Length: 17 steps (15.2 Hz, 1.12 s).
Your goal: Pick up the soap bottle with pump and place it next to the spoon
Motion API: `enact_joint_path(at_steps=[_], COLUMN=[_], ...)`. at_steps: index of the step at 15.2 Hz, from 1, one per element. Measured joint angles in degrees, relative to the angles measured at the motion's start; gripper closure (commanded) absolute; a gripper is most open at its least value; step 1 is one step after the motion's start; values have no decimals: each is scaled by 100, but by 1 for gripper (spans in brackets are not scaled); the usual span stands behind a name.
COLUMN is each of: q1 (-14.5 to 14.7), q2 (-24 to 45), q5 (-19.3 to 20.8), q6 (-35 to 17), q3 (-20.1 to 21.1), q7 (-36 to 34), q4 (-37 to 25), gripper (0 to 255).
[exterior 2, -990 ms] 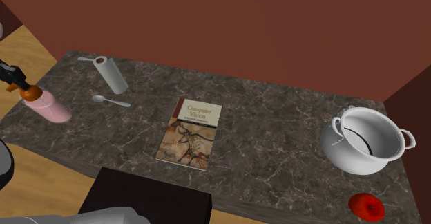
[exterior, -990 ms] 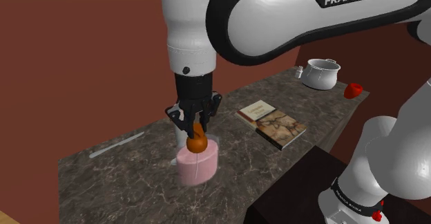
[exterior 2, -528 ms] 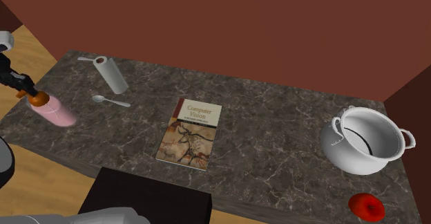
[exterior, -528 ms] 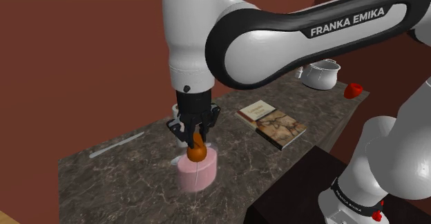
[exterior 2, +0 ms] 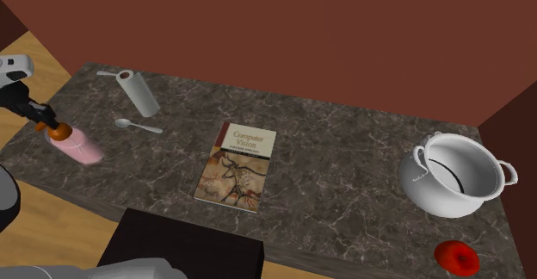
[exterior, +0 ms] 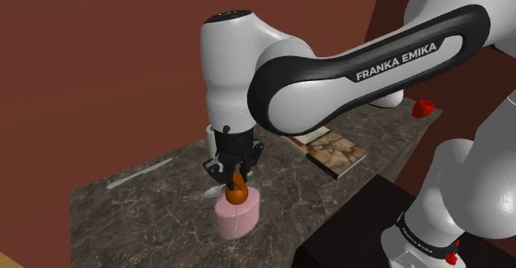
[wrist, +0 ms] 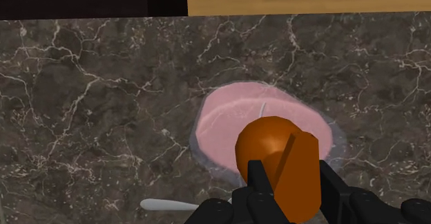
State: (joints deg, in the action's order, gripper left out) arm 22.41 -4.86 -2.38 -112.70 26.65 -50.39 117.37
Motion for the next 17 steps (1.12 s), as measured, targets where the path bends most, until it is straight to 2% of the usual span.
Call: enact_joint_path(at_steps=[8,15,16,17], q1=[15,15,15,15], q2=[185,214,214,214], q5=[80,94,95,95], q6=[-615,-675,-676,-676], q3=[36,38,38,38], q7=[-72,-81,-81,-81], q4=[448,479,479,479], gripper=[255,255,0,0])
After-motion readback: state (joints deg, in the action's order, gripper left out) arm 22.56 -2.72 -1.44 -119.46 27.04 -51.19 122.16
